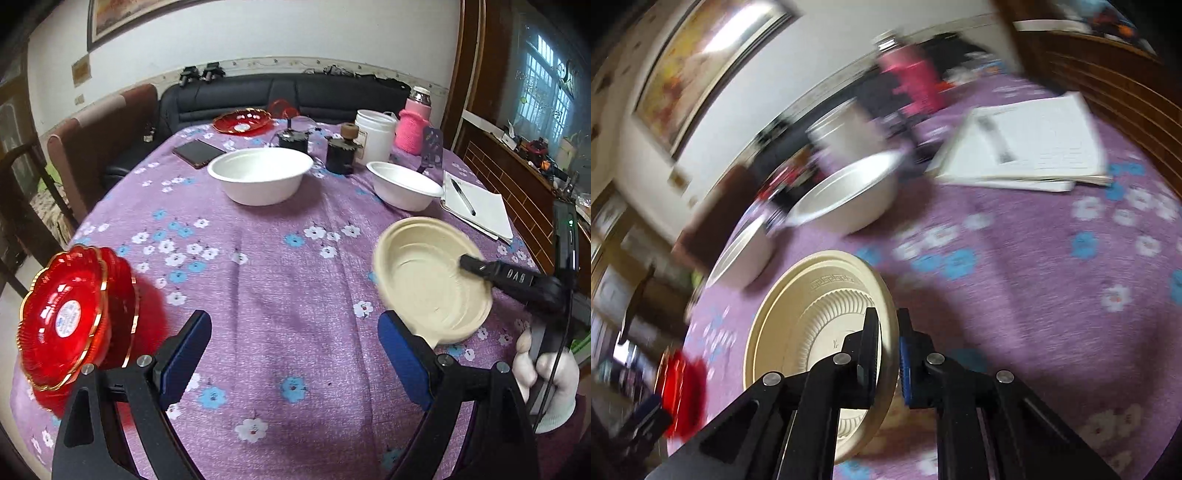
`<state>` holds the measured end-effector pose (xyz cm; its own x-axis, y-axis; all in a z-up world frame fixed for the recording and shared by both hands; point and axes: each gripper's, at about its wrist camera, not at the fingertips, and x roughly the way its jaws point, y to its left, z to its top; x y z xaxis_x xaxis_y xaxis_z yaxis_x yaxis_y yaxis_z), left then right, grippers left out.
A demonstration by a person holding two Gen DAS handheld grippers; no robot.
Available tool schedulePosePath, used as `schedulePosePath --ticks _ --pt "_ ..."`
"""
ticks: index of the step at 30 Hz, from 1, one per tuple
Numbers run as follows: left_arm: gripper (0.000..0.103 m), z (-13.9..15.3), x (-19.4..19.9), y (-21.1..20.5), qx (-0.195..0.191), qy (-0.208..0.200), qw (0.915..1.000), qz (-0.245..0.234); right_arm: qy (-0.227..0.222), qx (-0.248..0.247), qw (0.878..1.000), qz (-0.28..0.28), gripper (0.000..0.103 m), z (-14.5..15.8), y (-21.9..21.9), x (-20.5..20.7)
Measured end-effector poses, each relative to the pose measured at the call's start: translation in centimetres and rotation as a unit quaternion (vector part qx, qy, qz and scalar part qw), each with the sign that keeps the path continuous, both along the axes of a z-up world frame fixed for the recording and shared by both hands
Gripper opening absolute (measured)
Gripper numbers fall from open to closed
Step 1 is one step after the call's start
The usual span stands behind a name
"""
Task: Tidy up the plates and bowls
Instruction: 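Grasp the rim of the beige paper bowl with the right tool, then lift and carry the beige bowl over the red plate stack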
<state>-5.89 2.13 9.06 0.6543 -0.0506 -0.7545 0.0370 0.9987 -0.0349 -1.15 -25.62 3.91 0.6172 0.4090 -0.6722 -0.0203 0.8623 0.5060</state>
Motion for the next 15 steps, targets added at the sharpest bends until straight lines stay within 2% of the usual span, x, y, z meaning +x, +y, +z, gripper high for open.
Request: schedulePosePath --ticks 3,6,12,15 --pt "0.091 -0.4 1.5 -0.1 -0.019 0.020 0.9996 -0.010 0.011 -0.019 1.000 0.016 0.011 -0.3 1.6 0.0" --pt "0.091 -1.3 3.5 -0.2 -0.058 0.048 0.9971 -0.013 0.003 -0.038 0.999 0.017 0.013 0.1 2.4 -0.3" --pt "0.091 -3.3 6.8 -1.6 -0.094 0.083 0.9921 -0.013 -0.002 -0.032 0.999 0.008 0.022 0.3 2.1 -0.3" --pt "0.091 -3.3 8.0 -2.4 -0.099 0.091 0.9908 -0.019 -0.007 -0.020 1.000 -0.010 0.032 0.4 1.3 -0.4"
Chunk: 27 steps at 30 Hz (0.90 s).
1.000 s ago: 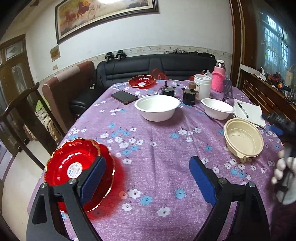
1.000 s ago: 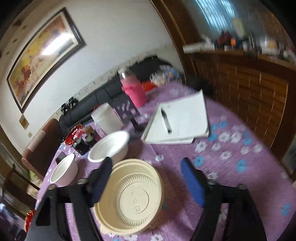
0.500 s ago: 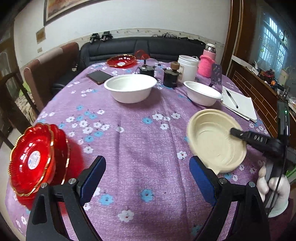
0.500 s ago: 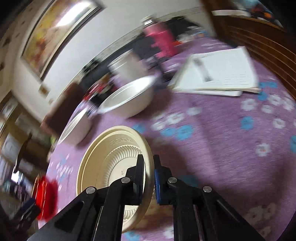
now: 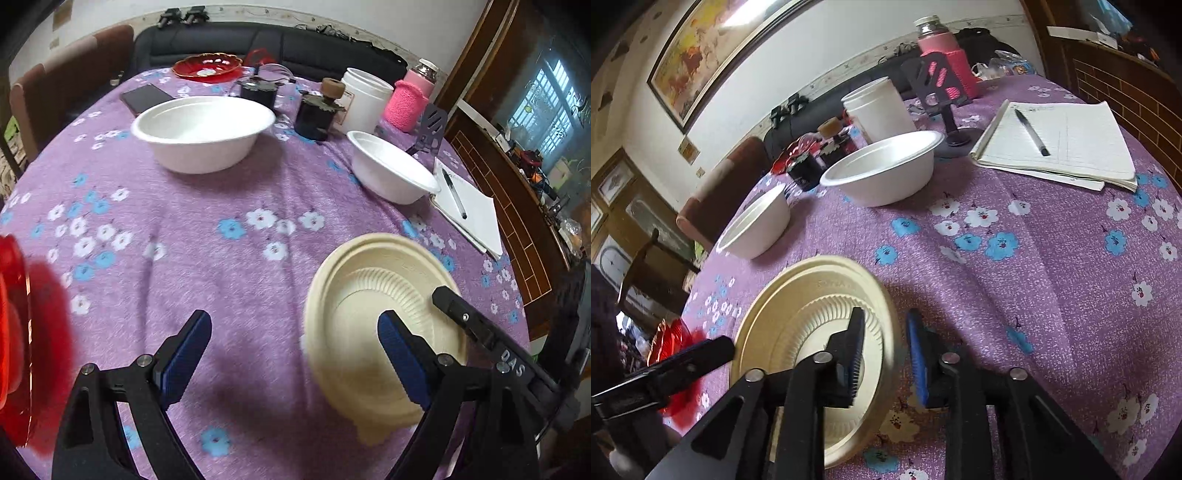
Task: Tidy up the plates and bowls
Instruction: 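Lift and carry the beige bowl over the red plate stack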
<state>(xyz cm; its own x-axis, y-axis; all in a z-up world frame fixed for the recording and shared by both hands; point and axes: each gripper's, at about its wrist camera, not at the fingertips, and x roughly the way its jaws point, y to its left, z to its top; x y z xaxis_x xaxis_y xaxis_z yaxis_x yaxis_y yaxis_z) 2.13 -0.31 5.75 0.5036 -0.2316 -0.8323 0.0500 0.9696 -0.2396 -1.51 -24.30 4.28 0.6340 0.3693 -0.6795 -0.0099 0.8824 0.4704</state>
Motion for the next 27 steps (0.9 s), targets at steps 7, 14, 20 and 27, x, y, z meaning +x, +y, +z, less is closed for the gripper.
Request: schedulePosePath --ticks 7,14,20,27 --pt "0.091 4.5 1.9 -0.2 0.028 -0.066 0.9975 0.005 -0.010 0.049 0.998 -0.043 0.041 0.4 -2.8 -0.1" --pt "0.091 0.0 1.4 -0.8 0.038 -0.015 0.9992 -0.001 0.016 0.044 0.999 -0.026 0.041 -0.3 -1.7 0.3" --pt "0.091 -2.5 0.9 -2.8 0.048 0.004 0.9985 -0.027 0.031 0.030 0.999 -0.014 0.041 -1.1 -0.9 0.5" --pt "0.023 -3.6 1.4 -3.4 0.055 0.021 0.9969 -0.053 0.037 0.009 0.999 0.004 0.041 -1.4 0.3 0.5"
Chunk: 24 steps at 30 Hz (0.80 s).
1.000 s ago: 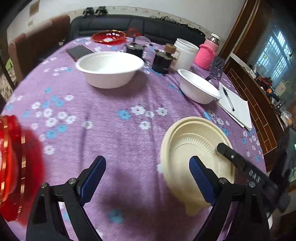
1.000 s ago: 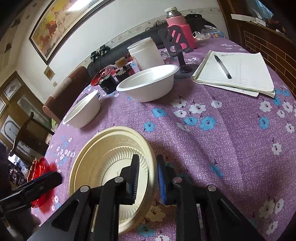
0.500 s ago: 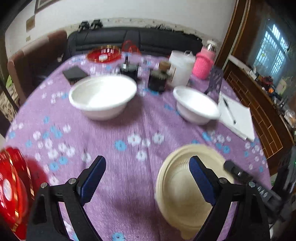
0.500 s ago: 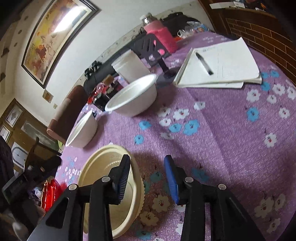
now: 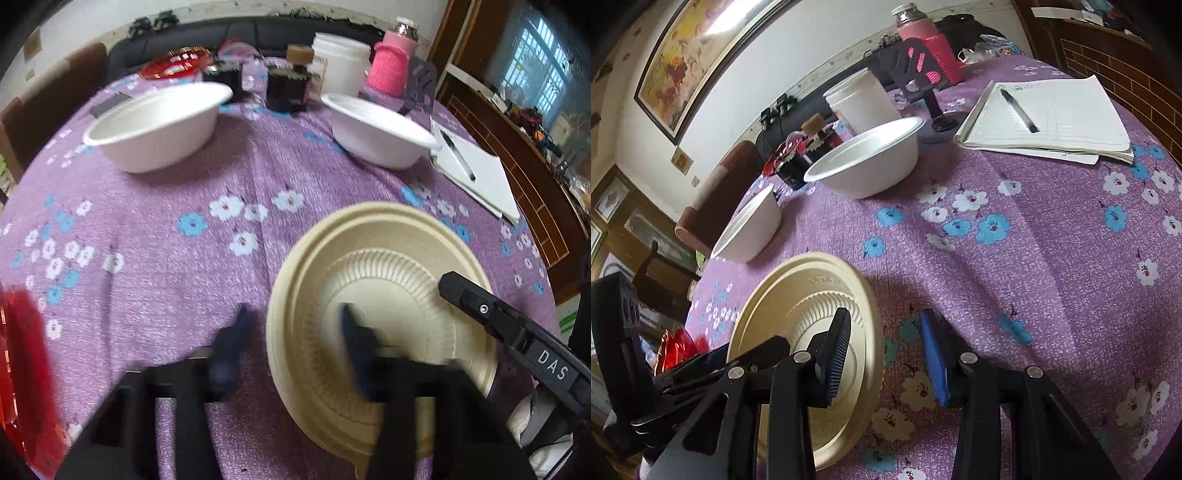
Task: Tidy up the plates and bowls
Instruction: 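Lift and carry the beige bowl over the red plate stack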
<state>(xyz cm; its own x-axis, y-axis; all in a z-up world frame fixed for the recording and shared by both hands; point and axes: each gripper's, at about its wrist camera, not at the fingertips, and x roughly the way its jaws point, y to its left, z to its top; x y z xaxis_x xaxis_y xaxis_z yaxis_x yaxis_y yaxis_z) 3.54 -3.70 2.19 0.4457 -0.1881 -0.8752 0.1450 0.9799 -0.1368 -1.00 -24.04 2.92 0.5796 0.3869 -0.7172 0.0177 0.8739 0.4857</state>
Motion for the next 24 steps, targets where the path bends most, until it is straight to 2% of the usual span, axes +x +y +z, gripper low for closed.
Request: schedulePosePath --ticks 1,2,6,9,16,21,24 --pt "0.020 -0.3 0.1 0.0 -0.002 0.008 1.0000 -0.004 0.002 -0.003 1.000 0.004 0.038 -0.1 0.2 0.0" --pt "0.018 -0.4 0.0 0.0 0.001 0.005 1.0000 -0.005 0.003 -0.006 1.000 0.007 0.029 -0.1 0.4 0.0" --pt "0.015 -0.1 -0.3 -0.2 0.003 -0.002 0.9999 -0.013 0.002 -0.020 1.000 0.019 0.014 -0.3 1.2 0.0" --pt "0.015 0.2 -0.4 -0.2 0.008 -0.008 0.9999 -0.011 -0.010 -0.026 0.999 0.022 0.013 0.0 1.4 -0.2" --pt "0.015 1.9 -1.6 1.0 -0.002 -0.018 0.9998 0.004 -0.052 -0.001 0.998 0.040 0.013 1.3 2.0 -1.1" --pt "0.015 3.9 -3.7 3.1 -0.017 -0.028 0.9993 0.017 -0.072 0.025 0.996 0.049 0.013 2.7 3.5 -2.4" --pt "0.015 5.4 -5.4 5.1 -0.021 -0.048 0.9983 0.028 -0.081 0.035 0.995 0.052 0.013 4.0 5.5 -3.7"
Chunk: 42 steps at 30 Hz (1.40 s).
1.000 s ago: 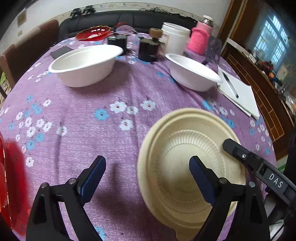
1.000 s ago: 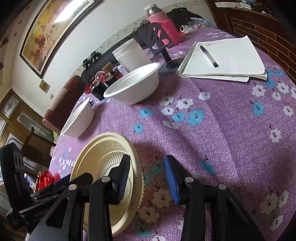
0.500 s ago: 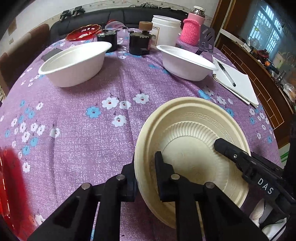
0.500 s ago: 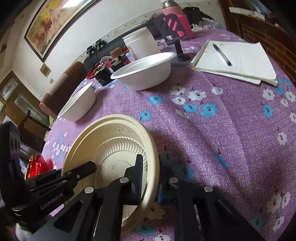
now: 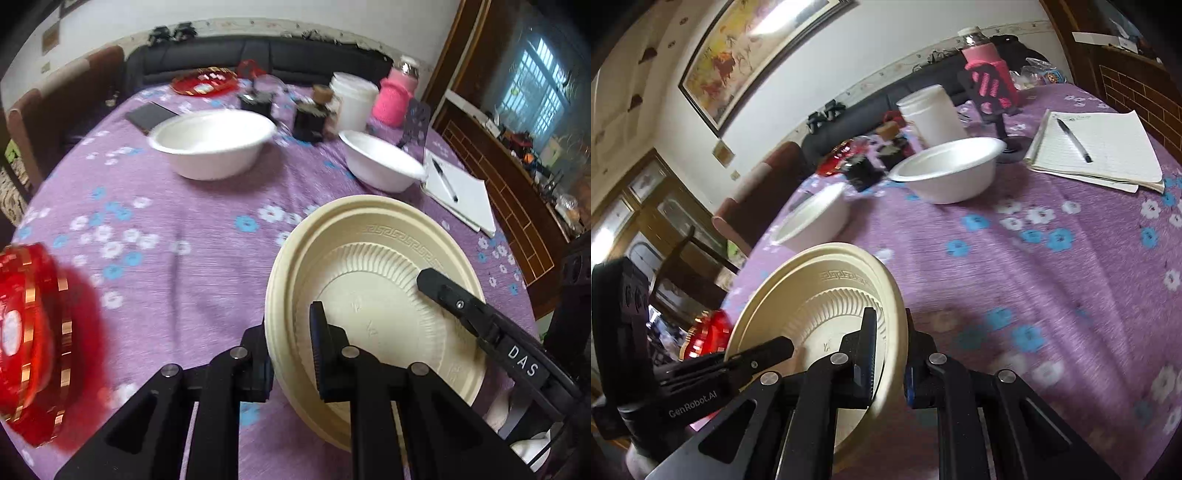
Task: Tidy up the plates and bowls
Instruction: 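Lift and carry the beige bowl over the red plate stack, then lower the beige bowl onto the red plates and open the right tool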
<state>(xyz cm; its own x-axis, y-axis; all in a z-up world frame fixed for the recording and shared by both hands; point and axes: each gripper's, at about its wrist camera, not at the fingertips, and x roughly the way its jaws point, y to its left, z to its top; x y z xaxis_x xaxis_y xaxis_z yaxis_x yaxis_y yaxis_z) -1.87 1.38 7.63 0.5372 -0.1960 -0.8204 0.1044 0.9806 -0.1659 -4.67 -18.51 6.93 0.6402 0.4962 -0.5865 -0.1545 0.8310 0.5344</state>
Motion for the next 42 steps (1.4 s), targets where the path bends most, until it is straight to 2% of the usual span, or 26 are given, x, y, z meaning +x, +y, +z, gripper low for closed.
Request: schedulePosePath --ticks 6,12,16,22,28,31,36,39,41,42 --pt "0.018 3.0 -3.1 6.9 -0.019 -0.041 0.9974 0.056 -0.020 -0.017 0.999 0.038 0.013 3.0 6.9 -1.3" --pt "0.018 4.7 -5.6 16.2 -0.039 -0.067 0.9882 0.132 -0.034 -0.046 0.993 0.106 0.014 5.9 16.9 -0.8" --pt "0.018 4.4 -6.3 22.0 -0.042 -0.066 0.9794 0.186 -0.034 -0.069 0.987 0.143 0.014 6.3 23.3 -0.4" --pt "0.018 2.9 -5.9 27.4 -0.040 -0.051 0.9715 0.228 -0.022 -0.108 0.979 0.170 0.014 5.2 30.4 0.8" --pt "0.019 0.9 -5.0 29.7 -0.049 -0.035 0.9686 0.241 -0.007 -0.137 0.975 0.174 0.014 3.6 32.8 1.8" --pt "0.027 0.8 -5.0 30.1 -0.044 -0.035 0.9666 0.250 -0.008 -0.151 0.973 0.175 0.014 3.1 33.3 1.9" --pt "0.051 0.9 -5.2 30.5 -0.062 -0.046 0.9651 0.250 -0.027 -0.175 0.969 0.174 0.015 3.0 33.9 1.6" --pt "0.058 1.6 -5.9 30.6 -0.068 -0.061 0.9624 0.256 -0.041 -0.182 0.967 0.171 0.017 3.2 34.3 1.2" --pt "0.064 2.3 -6.6 30.6 -0.069 -0.072 0.9603 0.261 -0.046 -0.183 0.967 0.172 0.035 3.4 34.4 1.1" --pt "0.069 2.6 -6.9 30.6 -0.068 -0.077 0.9591 0.264 -0.052 -0.184 0.967 0.171 0.039 3.6 34.4 1.0"
